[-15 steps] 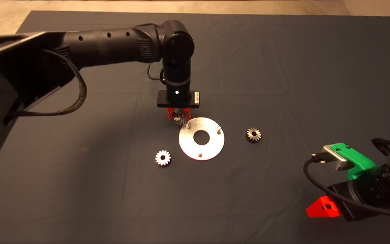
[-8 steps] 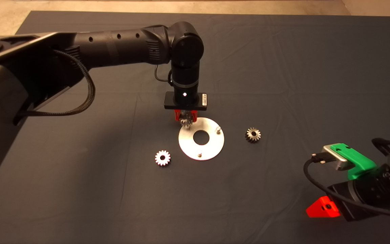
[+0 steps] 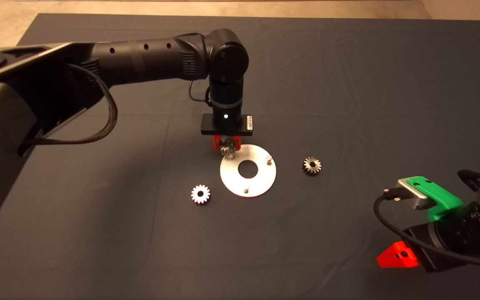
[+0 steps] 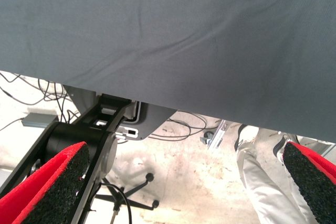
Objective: Install three planetary gears onto the carrier pins
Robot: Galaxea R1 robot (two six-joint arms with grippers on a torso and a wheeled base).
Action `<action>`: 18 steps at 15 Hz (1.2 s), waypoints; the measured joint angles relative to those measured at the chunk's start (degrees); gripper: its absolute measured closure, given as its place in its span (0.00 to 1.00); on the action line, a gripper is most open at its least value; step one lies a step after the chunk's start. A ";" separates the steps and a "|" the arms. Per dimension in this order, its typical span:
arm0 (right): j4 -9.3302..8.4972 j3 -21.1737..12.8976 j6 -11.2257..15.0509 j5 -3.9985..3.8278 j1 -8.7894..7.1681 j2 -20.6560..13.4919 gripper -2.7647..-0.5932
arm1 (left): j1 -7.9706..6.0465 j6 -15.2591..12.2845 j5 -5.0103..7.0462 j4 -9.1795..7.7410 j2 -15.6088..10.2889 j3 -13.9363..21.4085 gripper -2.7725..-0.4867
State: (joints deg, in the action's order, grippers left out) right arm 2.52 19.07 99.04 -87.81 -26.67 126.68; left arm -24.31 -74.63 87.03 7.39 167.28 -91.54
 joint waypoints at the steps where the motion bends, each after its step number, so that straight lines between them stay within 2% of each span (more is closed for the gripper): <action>1: 0.00 0.01 0.00 0.02 0.20 0.00 0.01 | 0.00 0.11 0.01 -0.04 0.00 -0.02 0.87; 8: 0.00 0.02 0.00 0.02 0.18 0.00 0.01 | 0.00 0.33 -0.16 -0.76 0.05 -1.07 0.87; 18: 0.00 0.02 0.00 0.05 0.18 0.50 0.01 | -0.02 0.11 0.37 -0.34 0.50 -0.32 0.87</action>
State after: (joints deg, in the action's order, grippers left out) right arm 2.52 19.09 99.04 -87.76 -26.49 127.18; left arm -24.32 -74.52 87.39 7.05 167.78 -91.86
